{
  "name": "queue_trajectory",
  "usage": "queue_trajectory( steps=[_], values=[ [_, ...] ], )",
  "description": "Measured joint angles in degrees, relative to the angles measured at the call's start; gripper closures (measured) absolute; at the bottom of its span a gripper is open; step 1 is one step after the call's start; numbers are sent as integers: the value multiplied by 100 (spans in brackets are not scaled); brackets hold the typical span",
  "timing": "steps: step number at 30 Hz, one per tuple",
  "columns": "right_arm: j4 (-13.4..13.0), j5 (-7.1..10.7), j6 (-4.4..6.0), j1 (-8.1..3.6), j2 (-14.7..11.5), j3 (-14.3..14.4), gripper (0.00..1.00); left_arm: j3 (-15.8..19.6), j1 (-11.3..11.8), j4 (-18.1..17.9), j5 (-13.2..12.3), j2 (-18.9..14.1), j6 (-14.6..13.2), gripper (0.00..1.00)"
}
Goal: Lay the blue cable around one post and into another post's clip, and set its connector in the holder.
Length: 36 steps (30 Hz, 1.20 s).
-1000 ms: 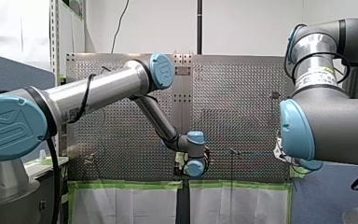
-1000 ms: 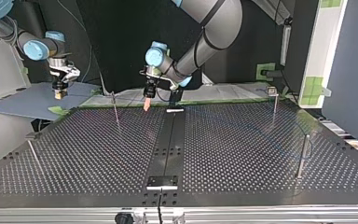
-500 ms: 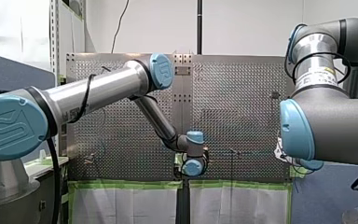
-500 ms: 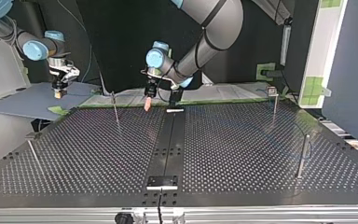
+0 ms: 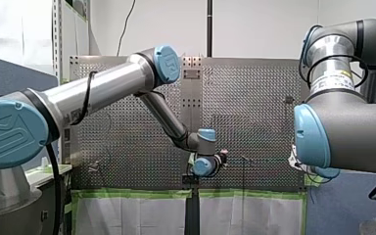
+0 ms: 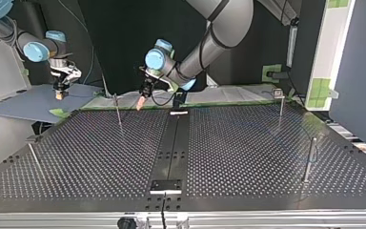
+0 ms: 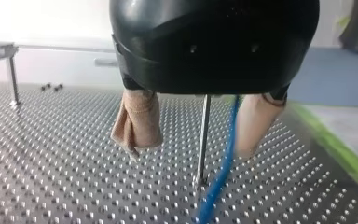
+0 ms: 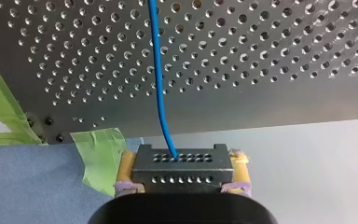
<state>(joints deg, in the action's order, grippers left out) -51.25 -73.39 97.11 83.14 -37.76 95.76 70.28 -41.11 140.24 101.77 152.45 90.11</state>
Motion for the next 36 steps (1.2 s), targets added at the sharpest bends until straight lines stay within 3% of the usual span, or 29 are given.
queue_trajectory(
  steps=[4, 9, 16, 22, 31, 36],
  values=[
    [2, -1, 14, -1, 0, 0, 100, 227, 8, 137, -186, -234, -157, 0],
    [7, -1, 54, -1, 0, 0, 100, 494, -32, 376, -209, -498, -353, 0],
    [38, -1, 82, -2, 0, 1, 100, 861, 26, 769, 92, -624, -677, 0],
    [43, -2, 111, -1, 0, 1, 100, 922, 122, 1090, 410, -628, -958, 0],
    [50, -1, 125, -2, 0, 1, 100, 962, 123, 1605, 918, -633, -1000, 0],
    [58, -1, 125, -2, 0, 1, 100, 972, 87, 1887, 945, -636, -996, 0]
  ],
)
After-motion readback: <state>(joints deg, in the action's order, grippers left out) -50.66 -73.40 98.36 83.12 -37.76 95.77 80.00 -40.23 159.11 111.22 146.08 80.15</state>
